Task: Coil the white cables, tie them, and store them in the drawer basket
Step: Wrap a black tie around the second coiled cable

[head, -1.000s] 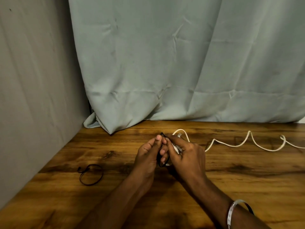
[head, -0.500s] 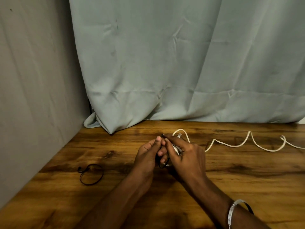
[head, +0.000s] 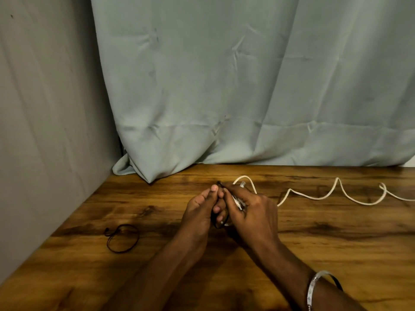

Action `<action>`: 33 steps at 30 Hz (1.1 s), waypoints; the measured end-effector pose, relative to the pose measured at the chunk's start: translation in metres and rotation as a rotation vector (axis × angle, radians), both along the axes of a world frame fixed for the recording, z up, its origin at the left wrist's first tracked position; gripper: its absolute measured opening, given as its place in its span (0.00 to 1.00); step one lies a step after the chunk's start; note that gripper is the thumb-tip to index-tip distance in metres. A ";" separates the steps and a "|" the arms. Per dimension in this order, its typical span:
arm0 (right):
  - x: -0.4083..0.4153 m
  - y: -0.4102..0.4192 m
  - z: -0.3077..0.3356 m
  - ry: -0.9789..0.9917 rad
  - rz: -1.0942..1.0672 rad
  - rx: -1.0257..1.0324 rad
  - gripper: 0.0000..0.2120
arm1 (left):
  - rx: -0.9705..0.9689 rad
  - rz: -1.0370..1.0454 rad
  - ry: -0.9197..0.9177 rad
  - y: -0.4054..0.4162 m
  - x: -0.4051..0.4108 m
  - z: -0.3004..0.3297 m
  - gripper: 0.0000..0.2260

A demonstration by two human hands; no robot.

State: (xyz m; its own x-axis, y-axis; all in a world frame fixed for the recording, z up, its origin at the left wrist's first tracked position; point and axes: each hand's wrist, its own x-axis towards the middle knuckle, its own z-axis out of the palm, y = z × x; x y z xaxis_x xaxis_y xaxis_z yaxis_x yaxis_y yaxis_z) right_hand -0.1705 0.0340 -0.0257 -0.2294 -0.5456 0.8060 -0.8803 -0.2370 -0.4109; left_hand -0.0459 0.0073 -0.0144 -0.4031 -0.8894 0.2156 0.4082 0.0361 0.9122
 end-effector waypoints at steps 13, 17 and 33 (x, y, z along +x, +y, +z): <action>-0.005 -0.003 -0.003 0.002 0.031 0.077 0.17 | 0.056 0.002 -0.076 -0.003 0.008 -0.003 0.05; -0.007 -0.004 -0.005 0.022 0.050 0.139 0.18 | 0.040 -0.017 -0.079 -0.002 0.010 -0.002 0.09; -0.009 -0.006 -0.008 -0.072 0.268 0.278 0.13 | -0.271 0.292 -0.247 -0.019 0.024 0.000 0.03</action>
State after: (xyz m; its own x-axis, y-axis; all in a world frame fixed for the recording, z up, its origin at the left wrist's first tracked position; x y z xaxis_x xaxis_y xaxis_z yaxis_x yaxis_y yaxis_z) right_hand -0.1792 0.0278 -0.0334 -0.0994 -0.7889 0.6064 -0.7689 -0.3260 -0.5501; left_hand -0.0223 -0.0120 -0.0141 -0.2130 -0.8982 0.3845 0.1173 0.3672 0.9227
